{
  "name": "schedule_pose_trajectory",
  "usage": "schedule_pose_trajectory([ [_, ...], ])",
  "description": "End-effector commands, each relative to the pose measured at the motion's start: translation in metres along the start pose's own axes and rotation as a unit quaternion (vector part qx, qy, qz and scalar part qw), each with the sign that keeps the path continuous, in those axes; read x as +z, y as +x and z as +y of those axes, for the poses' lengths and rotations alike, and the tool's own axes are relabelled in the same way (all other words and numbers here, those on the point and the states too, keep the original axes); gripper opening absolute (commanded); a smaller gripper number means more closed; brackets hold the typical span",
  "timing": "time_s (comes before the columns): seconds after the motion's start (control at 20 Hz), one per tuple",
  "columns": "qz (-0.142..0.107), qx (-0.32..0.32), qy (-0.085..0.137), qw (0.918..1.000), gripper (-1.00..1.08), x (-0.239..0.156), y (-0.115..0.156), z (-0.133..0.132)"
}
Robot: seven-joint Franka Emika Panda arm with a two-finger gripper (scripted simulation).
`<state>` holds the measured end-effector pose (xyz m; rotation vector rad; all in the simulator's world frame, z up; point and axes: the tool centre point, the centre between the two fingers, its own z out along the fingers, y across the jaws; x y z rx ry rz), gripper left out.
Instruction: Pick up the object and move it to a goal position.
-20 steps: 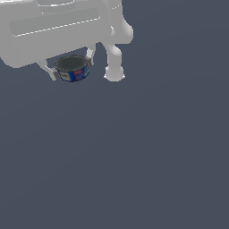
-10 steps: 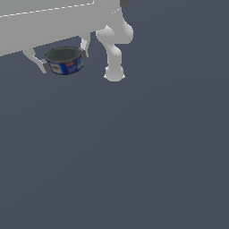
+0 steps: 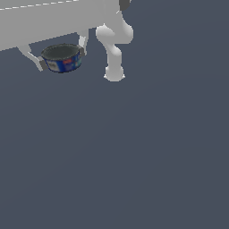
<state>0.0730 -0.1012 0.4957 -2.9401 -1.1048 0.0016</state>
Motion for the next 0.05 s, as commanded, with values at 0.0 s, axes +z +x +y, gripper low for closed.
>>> schedule_pose_trajectory([
  [0.0,0.0,0.0,0.0,1.0,-1.0,-0.0011,0.0,0.0001],
])
